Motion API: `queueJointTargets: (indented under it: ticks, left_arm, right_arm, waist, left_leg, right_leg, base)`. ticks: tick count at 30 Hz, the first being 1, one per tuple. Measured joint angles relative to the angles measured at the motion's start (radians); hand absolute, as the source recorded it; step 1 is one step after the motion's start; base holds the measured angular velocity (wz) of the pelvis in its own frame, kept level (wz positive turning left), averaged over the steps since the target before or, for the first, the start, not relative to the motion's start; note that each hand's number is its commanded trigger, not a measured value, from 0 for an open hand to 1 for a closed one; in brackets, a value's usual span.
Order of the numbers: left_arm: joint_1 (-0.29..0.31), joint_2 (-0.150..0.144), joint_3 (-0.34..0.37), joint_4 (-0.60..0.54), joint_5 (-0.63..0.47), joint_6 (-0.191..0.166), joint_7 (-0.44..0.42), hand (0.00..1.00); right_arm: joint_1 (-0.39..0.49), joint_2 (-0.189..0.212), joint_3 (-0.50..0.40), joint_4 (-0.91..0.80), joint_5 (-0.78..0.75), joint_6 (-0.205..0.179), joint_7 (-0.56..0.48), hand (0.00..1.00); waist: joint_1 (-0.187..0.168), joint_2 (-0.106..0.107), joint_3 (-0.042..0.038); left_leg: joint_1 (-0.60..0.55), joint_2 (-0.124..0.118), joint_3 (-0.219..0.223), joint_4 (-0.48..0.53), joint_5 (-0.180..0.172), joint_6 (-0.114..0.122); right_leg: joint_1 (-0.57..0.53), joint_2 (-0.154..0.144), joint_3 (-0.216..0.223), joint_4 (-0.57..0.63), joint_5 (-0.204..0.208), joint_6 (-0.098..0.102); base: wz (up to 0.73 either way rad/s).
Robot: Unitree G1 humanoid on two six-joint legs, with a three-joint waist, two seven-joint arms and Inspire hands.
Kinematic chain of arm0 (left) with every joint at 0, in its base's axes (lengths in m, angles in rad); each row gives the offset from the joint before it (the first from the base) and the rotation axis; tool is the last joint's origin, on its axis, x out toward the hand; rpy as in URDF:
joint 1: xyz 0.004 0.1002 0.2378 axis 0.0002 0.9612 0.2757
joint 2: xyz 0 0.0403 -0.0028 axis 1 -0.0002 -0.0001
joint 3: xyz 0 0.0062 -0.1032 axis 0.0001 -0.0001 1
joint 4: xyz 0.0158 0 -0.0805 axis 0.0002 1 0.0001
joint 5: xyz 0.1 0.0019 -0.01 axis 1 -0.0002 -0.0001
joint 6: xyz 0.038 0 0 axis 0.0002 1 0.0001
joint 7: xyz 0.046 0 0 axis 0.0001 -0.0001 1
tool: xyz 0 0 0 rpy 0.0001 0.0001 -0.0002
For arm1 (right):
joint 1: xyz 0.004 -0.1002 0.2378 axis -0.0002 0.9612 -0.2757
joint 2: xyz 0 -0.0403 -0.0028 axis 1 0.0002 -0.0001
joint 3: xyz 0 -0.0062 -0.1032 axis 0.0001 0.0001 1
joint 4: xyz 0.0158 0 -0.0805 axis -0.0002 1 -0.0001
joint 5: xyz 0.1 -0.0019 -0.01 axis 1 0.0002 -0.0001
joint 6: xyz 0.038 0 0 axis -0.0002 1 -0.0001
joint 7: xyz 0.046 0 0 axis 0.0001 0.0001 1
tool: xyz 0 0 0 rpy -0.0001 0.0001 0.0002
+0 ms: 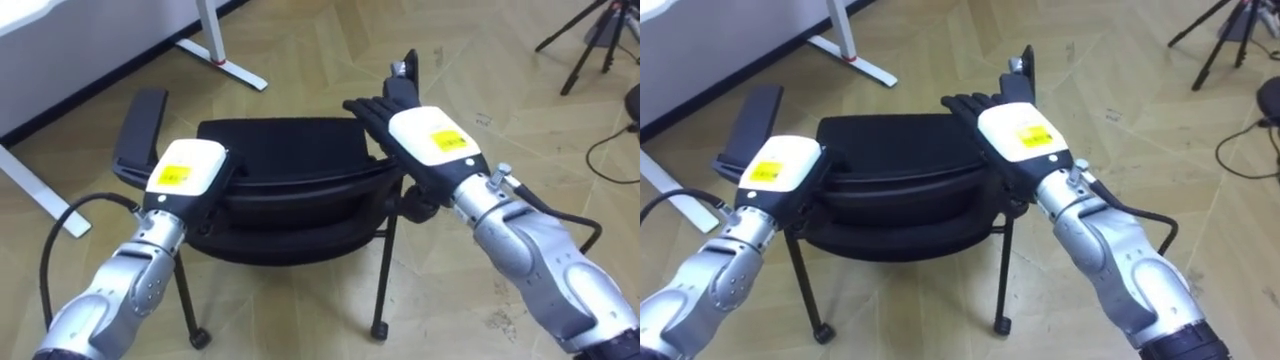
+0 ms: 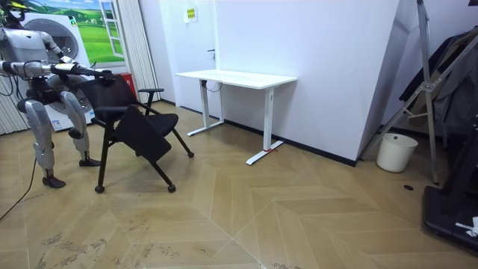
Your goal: Push chair
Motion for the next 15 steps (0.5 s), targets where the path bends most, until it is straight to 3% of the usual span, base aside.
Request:
queueJointTargets:
  ticks: [7, 10, 15]
  left_arm:
    - [-0.008, 0.000, -0.012, -0.001, 0.000, 0.008, -0.008, 1.00]
    - [-0.014, -0.007, -0.012, -0.001, 0.002, 0.015, -0.019, 1.00]
    - [-0.025, -0.022, -0.020, -0.001, 0.008, 0.032, -0.026, 1.00]
  right_arm:
    - [-0.002, 0.031, 0.037, 0.000, 0.001, 0.041, 0.005, 0.00]
    - [-0.009, 0.069, 0.038, 0.003, -0.010, 0.063, 0.013, 0.00]
    - [-0.076, 0.084, 0.077, 0.073, -0.025, 0.087, 0.013, 0.00]
  waist:
    - [0.009, -0.005, 0.0008]
    - [0.010, -0.005, 0.0008]
    - [0.009, -0.004, 0.0007]
  left_leg:
    - [0.004, -0.001, -0.011, 0.000, 0.000, 0.000]
    - [0.003, -0.002, -0.017, 0.000, 0.000, 0.000]
    - [-0.005, -0.009, -0.032, 0.003, 0.000, 0.000]
  right_leg:
    - [0.010, 0.000, -0.004, -0.004, 0.000, 0.000]
    - [0.011, 0.000, -0.010, -0.005, 0.000, 0.000]
    - [0.017, -0.003, -0.031, -0.017, 0.000, 0.000]
  base:
    - [0.01]
    - [0.03]
    - [0.07]
